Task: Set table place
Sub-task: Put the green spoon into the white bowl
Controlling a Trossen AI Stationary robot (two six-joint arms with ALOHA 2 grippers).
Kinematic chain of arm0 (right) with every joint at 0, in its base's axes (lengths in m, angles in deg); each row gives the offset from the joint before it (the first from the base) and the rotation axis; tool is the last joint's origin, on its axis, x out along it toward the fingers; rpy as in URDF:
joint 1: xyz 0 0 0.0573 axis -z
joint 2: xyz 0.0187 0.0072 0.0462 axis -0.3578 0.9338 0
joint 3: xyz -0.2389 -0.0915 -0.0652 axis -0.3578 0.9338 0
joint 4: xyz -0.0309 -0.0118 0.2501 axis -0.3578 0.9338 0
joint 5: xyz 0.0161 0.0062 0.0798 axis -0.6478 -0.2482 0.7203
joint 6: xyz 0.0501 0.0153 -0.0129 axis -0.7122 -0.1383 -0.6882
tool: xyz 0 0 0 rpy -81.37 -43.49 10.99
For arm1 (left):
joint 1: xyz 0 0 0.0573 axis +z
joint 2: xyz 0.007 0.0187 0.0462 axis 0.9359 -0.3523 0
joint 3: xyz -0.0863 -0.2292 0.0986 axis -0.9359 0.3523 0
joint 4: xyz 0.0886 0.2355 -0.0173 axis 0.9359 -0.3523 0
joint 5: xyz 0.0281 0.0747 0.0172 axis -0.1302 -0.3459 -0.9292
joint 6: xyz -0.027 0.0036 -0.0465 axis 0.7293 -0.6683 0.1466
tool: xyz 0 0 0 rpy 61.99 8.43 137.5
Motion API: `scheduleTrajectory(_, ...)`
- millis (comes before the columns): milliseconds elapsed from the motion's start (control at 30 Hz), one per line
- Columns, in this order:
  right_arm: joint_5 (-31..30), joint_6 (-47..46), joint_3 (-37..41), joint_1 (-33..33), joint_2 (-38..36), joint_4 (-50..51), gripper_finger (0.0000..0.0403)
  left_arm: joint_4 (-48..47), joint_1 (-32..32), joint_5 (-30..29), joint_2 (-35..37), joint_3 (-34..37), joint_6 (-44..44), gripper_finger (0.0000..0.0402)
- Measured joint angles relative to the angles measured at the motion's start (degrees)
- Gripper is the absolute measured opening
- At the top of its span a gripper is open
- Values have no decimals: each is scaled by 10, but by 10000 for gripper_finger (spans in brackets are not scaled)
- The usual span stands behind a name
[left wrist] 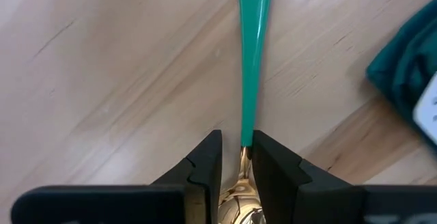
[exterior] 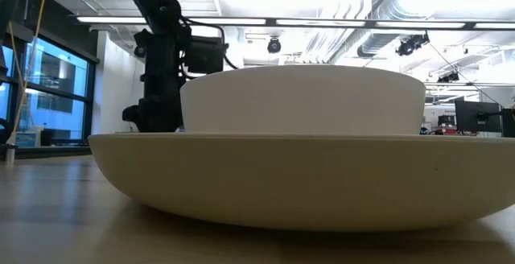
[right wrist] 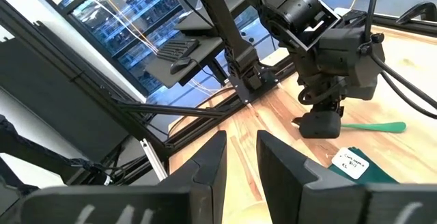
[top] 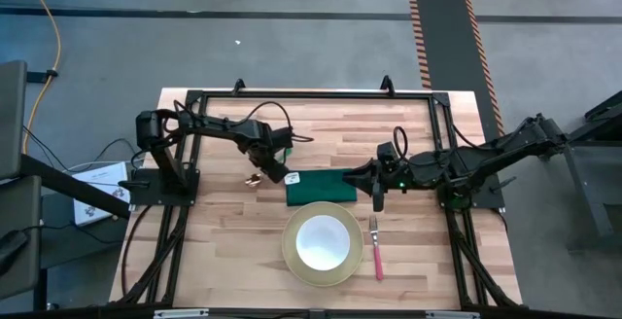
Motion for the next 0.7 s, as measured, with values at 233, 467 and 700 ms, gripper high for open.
scheduleTrajectory(233, 0, 0, 0, 0, 0, 0, 71, -6, 0, -1, 0, 0, -4, 39)
scheduleTrajectory(467, 0, -2, 0, 0, 0, 0, 71, -6, 0, -1, 0, 0, -5, 10)
scheduleTrajectory(700, 0, -2, 0, 0, 0, 0, 71, -24, 0, -1, 0, 0, -5, 16)
